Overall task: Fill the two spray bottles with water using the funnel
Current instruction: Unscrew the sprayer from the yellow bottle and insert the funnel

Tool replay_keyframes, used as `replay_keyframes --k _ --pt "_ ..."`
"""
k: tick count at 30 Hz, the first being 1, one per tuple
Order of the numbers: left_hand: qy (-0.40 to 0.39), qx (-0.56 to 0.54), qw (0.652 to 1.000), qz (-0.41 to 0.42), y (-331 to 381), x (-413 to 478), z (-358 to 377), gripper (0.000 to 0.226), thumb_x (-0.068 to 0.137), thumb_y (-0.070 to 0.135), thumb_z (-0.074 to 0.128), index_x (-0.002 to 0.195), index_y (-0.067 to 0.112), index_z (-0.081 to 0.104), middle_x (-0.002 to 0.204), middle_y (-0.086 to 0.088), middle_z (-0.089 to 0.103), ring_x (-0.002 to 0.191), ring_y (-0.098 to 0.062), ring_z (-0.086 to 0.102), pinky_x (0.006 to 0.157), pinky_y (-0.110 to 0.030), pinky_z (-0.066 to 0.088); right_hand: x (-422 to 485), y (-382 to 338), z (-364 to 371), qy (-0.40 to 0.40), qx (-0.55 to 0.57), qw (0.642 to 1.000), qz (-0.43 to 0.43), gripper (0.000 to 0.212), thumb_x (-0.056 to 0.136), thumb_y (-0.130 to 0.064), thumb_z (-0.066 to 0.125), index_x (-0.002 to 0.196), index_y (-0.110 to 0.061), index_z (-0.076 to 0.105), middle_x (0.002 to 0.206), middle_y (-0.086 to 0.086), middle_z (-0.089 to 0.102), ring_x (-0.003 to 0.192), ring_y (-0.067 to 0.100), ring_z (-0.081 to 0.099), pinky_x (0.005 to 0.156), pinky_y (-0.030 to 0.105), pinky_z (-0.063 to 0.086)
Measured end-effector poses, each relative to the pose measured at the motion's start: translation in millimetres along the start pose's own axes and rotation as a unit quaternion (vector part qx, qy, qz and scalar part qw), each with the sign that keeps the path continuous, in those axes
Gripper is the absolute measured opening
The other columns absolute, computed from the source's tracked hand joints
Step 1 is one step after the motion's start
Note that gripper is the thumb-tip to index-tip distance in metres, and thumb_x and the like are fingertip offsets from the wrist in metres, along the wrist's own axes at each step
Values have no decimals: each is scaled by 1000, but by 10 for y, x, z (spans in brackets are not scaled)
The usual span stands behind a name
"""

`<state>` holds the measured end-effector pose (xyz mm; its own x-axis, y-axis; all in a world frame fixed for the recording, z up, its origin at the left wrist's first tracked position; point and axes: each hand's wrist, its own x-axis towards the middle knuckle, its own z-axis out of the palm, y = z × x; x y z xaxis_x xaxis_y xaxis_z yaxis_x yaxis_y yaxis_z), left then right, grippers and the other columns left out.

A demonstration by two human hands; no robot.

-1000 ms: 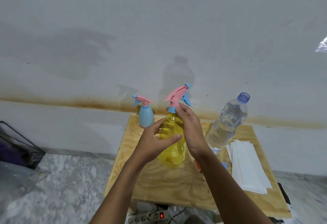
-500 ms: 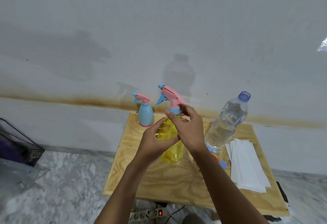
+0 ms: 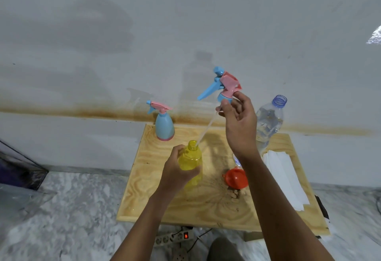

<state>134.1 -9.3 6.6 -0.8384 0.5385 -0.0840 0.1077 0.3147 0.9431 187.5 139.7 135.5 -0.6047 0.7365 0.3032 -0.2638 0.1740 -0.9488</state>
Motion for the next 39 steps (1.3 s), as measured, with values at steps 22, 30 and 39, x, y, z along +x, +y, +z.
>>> replay_keyframes --k 22,30,39 --pt "44 88 993 -67 -466 269 623 77 62 38 90 123 26 45 116 3 61 104 -19 60 82 -37 53 412 1780 -422 -103 -282 920 252 34 91 -31 65 121 -16 59 108 4 70 93 22 67 85 38 54" --pt "-20 99 993 -69 -444 261 511 62 73 35 83 119 38 43 117 12 55 105 -5 55 82 -14 45 395 2289 -296 -165 -360 860 323 39 90 -35 62 123 -15 59 120 6 66 105 24 63 82 31 47" --pt "-38 95 992 -72 -495 272 469 55 72 38 83 115 34 49 112 12 63 104 -5 60 84 -24 50 276 2478 -222 -174 -394 840 331 36 95 -32 57 125 -12 58 128 8 61 113 26 59 83 30 43"
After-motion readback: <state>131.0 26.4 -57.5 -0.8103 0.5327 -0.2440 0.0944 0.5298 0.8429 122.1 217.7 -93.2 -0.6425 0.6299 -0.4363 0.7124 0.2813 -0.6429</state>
